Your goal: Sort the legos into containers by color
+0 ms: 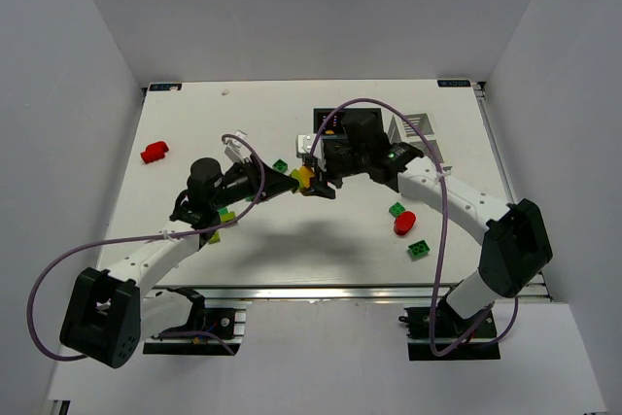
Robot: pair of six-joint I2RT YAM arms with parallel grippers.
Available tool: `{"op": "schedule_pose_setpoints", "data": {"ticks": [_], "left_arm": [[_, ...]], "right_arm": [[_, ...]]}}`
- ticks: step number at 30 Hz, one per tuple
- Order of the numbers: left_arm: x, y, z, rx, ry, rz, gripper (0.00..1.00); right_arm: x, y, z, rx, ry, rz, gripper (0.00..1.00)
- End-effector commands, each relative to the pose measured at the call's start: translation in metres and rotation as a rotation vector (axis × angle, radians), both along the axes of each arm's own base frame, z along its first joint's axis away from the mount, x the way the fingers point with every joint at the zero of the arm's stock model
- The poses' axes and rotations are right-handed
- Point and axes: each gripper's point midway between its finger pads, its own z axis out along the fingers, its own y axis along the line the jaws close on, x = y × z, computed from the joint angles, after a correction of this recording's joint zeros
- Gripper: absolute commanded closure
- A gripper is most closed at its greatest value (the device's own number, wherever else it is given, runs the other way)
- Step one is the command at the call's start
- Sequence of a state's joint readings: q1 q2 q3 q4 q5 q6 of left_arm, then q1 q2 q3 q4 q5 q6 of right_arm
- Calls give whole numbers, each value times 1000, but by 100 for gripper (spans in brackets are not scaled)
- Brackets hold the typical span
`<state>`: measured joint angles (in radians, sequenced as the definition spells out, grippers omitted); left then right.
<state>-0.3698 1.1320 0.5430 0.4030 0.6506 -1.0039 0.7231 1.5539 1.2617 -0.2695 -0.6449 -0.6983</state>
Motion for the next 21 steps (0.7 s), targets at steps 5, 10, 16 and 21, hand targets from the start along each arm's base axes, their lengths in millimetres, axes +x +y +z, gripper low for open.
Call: {"op": "schedule_pose_setpoints", "data": {"ticks": [5,10,16,21], "left_arm": [[3,1,-2,11,13,10,61],[6,1,-2,25,10,16,66],[9,3,-1,56,0,29,78],[11,4,0,89,-2,35,86]], "right_arm": [[1,1,21,39,-63,-23,100],[3,-1,22,40,-81,-54,100],[15,-12,14,20,-122,-134,100],[24,-24,9,20,-110,-179,100]]}}
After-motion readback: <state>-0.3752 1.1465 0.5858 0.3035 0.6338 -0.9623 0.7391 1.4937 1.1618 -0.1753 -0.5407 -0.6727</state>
